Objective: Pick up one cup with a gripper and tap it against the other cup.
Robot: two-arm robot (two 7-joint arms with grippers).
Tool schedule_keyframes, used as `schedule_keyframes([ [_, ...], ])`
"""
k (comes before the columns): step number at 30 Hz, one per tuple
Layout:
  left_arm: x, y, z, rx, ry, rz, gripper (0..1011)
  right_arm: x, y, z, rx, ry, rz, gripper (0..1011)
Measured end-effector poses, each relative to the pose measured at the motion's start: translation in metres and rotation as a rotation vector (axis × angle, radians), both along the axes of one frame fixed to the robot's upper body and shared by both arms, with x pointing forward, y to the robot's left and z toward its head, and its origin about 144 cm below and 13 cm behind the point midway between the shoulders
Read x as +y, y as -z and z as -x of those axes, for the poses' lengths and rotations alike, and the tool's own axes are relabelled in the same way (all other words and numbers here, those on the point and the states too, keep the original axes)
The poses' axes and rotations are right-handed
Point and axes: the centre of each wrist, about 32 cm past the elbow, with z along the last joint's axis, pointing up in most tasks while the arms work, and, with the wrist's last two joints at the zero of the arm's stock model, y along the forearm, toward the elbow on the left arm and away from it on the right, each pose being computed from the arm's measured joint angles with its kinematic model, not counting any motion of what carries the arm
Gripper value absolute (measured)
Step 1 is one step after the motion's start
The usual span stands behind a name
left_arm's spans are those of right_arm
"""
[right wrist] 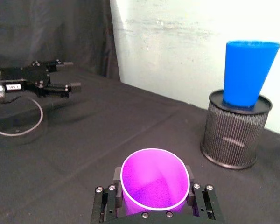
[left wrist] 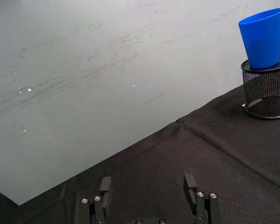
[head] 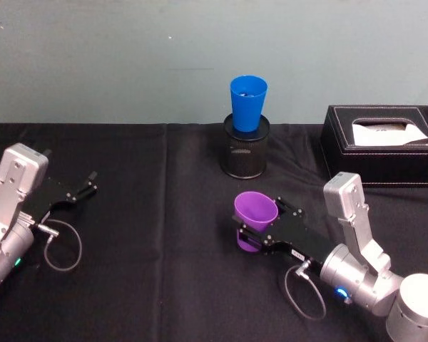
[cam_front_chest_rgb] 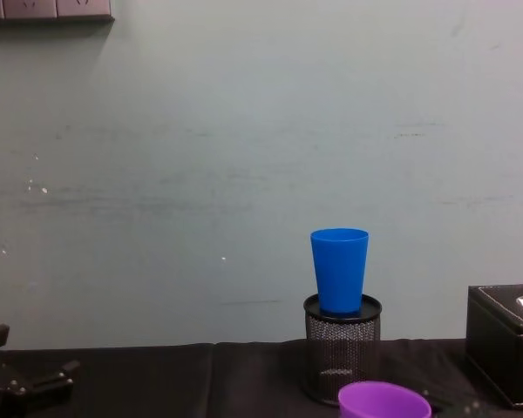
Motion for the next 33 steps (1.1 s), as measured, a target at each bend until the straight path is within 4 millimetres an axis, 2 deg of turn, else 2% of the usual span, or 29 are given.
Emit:
schedule_keyframes([
  [2,0.000,0.000,0.000,0.000,0.000,0.000,1000,0.000,-0.005,0.000,-0.008,-0.002,0.002,739],
  [3,0.000,0.000,0.000,0.000,0.000,0.000,1000,0.000,-0.015,-0.001,-0.032,-0.004,0.005,735],
  [4,0.000,0.000,0.000,0.000,0.000,0.000,1000,0.000,-0.015,-0.001,-0.032,-0.004,0.005,734],
  [8,0.000,0.000,0.000,0.000,0.000,0.000,1000,-0.003,-0.040,-0.004,-0.071,0.000,0.014,733],
  [9,0.000,0.000,0.000,0.000,0.000,0.000,1000,-0.003,-0.040,-0.004,-0.071,0.000,0.014,733],
  [11,0.000,0.000,0.000,0.000,0.000,0.000,1000,-0.006,-0.057,-0.005,-0.078,0.002,0.010,733],
  [15,0.000,0.000,0.000,0.000,0.000,0.000,1000,-0.011,-0.070,-0.007,-0.069,-0.004,-0.012,733],
  [33,0.000,0.000,0.000,0.000,0.000,0.000,1000,-0.011,-0.070,-0.007,-0.069,-0.007,-0.011,733],
])
